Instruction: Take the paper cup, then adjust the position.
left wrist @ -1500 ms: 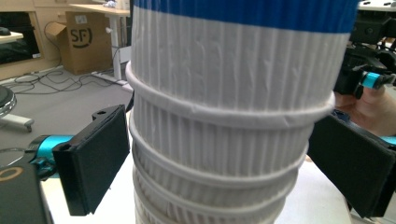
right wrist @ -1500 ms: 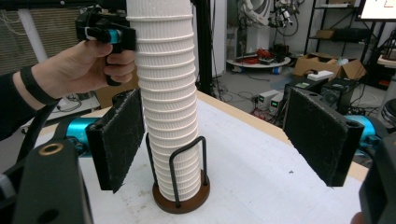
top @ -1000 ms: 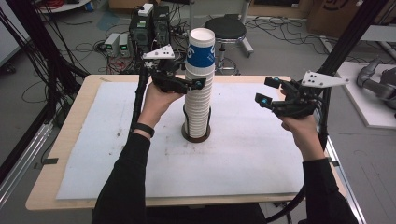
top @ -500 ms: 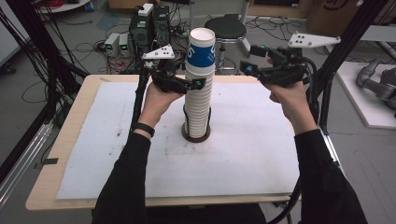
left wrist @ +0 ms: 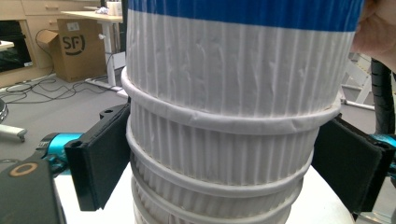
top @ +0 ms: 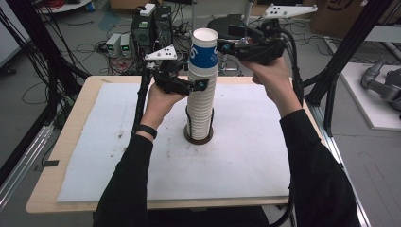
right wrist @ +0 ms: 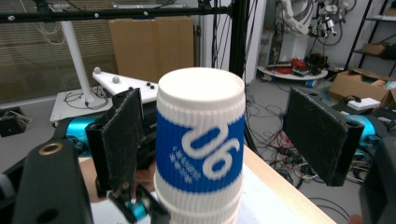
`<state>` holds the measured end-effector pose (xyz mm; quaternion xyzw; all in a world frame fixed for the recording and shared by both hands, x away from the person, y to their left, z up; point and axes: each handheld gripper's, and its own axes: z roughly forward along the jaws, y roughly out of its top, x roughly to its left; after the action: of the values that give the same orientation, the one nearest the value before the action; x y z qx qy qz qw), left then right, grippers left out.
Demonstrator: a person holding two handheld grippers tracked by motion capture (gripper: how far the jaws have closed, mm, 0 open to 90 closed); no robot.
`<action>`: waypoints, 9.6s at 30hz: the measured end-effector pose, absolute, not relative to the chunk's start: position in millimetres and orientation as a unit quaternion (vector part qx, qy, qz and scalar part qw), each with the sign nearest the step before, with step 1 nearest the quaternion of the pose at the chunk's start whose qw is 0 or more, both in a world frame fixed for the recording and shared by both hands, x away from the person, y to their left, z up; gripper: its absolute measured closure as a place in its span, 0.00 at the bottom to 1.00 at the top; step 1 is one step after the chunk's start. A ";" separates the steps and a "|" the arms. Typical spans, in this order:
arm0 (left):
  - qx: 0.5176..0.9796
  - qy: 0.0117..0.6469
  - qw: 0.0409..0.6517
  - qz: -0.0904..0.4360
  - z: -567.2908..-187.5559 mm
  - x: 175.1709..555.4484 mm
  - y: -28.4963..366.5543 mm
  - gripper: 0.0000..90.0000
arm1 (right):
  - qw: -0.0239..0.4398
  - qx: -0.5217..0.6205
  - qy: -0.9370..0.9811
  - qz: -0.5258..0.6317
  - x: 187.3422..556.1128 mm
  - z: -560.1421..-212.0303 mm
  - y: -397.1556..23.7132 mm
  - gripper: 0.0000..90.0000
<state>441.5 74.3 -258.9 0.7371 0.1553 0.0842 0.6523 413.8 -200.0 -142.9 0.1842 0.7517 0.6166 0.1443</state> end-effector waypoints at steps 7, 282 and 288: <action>0.738 0.155 0.652 0.085 -258.9 442.2 74.3 0.13 | 0.128 0.189 0.753 0.617 424.8 -138.0 -178.5 0.23; 0.820 0.067 0.568 0.032 -349.6 313.9 33.8 0.15 | -0.004 0.123 0.844 0.523 316.8 -305.7 -227.9 0.32; 0.778 0.099 0.620 0.025 -354.6 316.5 41.6 0.12 | -0.008 0.131 0.811 0.571 317.5 -303.7 -234.7 0.33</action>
<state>316.5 41.6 -354.6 0.7779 0.0985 0.0251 0.6201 317.5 -234.7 -303.7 0.1306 0.8106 0.5708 -0.0080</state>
